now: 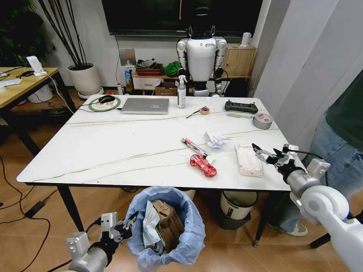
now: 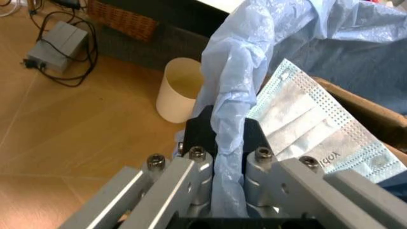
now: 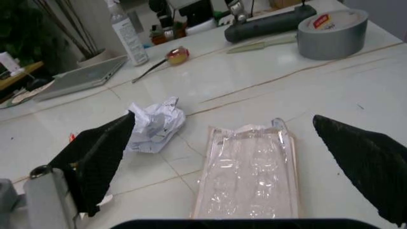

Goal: Pick up the trash bin and place the trash from the table into it.

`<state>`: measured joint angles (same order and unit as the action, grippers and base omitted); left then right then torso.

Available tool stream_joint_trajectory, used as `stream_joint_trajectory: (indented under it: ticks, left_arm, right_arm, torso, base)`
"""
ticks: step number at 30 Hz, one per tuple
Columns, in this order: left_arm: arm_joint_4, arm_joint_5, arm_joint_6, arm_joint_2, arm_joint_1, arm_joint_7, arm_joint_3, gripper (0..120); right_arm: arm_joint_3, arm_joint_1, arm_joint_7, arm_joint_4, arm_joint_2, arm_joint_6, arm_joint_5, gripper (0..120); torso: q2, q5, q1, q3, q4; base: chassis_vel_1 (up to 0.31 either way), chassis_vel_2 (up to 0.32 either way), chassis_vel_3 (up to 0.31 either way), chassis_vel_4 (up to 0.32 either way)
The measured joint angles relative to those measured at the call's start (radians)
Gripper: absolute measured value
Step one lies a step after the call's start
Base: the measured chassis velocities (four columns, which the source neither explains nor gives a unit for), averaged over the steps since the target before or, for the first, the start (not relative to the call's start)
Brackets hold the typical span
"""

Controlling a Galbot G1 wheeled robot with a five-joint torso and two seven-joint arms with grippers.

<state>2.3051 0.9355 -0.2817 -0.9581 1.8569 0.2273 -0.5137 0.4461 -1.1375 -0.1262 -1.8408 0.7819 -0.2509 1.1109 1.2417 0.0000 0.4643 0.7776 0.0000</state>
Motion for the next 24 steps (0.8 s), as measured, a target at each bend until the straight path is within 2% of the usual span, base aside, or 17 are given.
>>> stream_joint_trajectory:
  ticks: [7,16,24]
  left_arm:
    - [0.000,0.009,-0.001,-0.001,-0.001,0.002,0.003,2]
    - [-0.001,0.018,-0.002,-0.002,-0.004,0.004,-0.008,2]
    - [-0.005,0.020,-0.002,-0.005,-0.006,0.004,-0.013,2]
  right_arm:
    - [-0.060,0.078,0.075,0.080,-0.024,-0.026,0.019,100]
    - [-0.193,0.195,0.168,0.245,-0.020,-0.014,0.000,100]
    - [-0.229,0.220,0.187,0.306,-0.011,-0.002,-0.035,100]
  torso:
    - [0.000,0.0000,0.000,0.000,-0.0001]
    - [0.000,0.0000,0.000,0.000,0.0001]
    - [0.000,0.0000,0.000,0.000,0.0000]
  base:
    - [0.000,0.000,0.000,0.000]
    - [0.000,0.000,0.000,0.000]
    - [0.000,0.000,0.000,0.000]
